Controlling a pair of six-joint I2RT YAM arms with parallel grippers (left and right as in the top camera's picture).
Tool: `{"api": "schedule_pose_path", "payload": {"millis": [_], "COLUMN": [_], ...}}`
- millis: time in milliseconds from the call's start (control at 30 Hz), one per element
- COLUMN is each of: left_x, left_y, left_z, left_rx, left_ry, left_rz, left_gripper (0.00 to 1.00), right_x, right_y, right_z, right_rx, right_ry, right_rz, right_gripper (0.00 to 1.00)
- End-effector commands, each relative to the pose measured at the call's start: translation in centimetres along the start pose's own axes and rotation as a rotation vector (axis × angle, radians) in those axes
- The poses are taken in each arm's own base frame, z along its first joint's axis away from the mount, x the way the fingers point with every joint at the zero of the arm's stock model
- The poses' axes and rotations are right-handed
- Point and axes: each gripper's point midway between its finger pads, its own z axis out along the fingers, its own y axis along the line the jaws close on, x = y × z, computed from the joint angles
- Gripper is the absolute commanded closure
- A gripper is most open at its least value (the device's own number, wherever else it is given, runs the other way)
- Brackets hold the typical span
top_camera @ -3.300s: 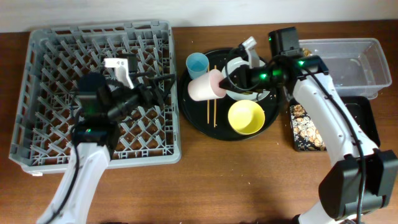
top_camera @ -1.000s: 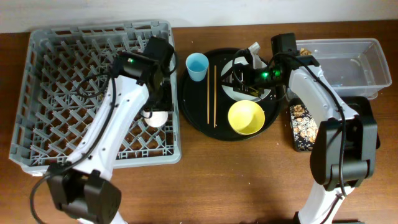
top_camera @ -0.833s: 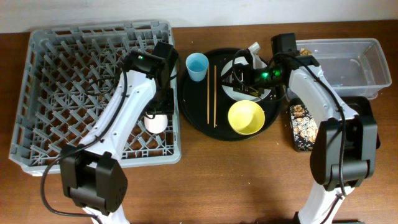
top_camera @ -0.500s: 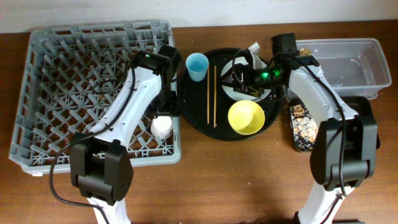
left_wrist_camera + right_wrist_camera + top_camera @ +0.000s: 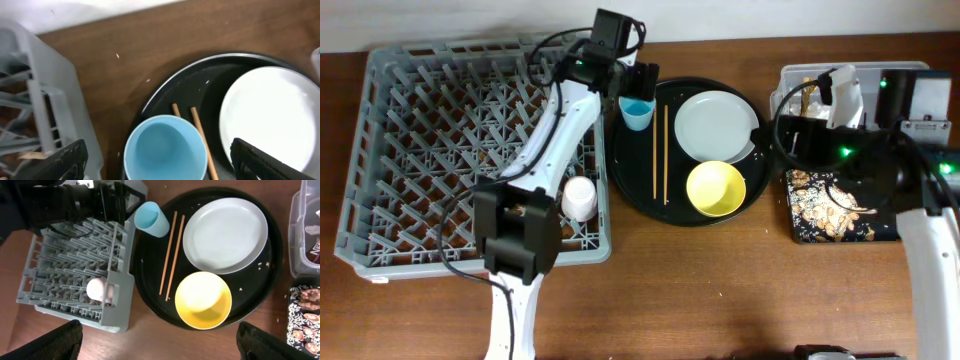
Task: Sort waste into correct bins and load items into the dishwasher rack
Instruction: 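Grasp the blue cup with the right gripper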
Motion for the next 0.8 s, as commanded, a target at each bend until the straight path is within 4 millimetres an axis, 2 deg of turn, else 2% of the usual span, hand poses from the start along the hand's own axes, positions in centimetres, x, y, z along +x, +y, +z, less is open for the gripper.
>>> {"api": "schedule_pose_path", "payload": {"millis": [0,33,100,200,267,400,500,533,567,633,667,733,767], "left_x": [1.0,1.5,2.5,3.0,4.5,5.8,4.9,3.1,1.7,0.1,0.0,0.6,0.9], "left_y": [-0.4,-0.3,0.1,-0.3,-0.1,0.2,0.5,1.1,1.8,4.0,4.7,6.2,6.6], "left_z": [2.3,2.9,3.5,3.6,3.4,3.2,2.5,0.3,-1.9,-6.3,-7.7,-9.6,-10.1], "left_rx": [0.019,0.018,0.006,0.009,0.003,-0.015,-0.018,-0.025,-0.035,-0.065,-0.076,-0.101,-0.108], "left_ry": [0.019,0.033,0.065,0.084,0.145,0.196,0.182,0.156,0.143,0.14,0.146,0.179,0.189], "left_rz": [0.029,0.025,0.021,0.025,0.014,-0.025,-0.04,-0.062,-0.1,-0.185,-0.198,-0.267,-0.285], "left_gripper": [0.16,0.19,0.33,0.34,0.35,0.35,0.34,0.34,0.34,0.34,0.34,0.34,0.34], "right_x": [0.2,0.3,0.4,0.4,0.4,0.4,-1.2,-3.1,-4.3,-6.2,-6.6,-7.1,-7.0], "right_y": [-1.1,-1.2,-1.7,-1.7,-1.7,-0.6,0.6,1.4,1.3,1.4,1.6,1.0,1.0], "right_z": [1.2,1.4,2.2,2.2,2.2,3.0,4.0,5.5,6.9,11.0,12.6,17.4,19.0], "right_rx": [0.022,0.023,0.026,0.026,0.026,0.027,-0.003,-0.023,-0.003,-0.009,-0.017,0.031,0.044], "right_ry": [0.034,0.045,0.066,0.068,0.069,0.071,0.016,-0.04,-0.072,-0.113,-0.12,-0.143,-0.151], "right_rz": [0.012,0.018,0.031,0.031,0.032,-0.024,-0.026,-0.012,0.026,0.07,0.08,0.129,0.139], "right_gripper": [0.01,0.0,0.0,0.0,0.0,0.0,0.03,0.04,0.04,0.07,0.09,0.14,0.16]}}
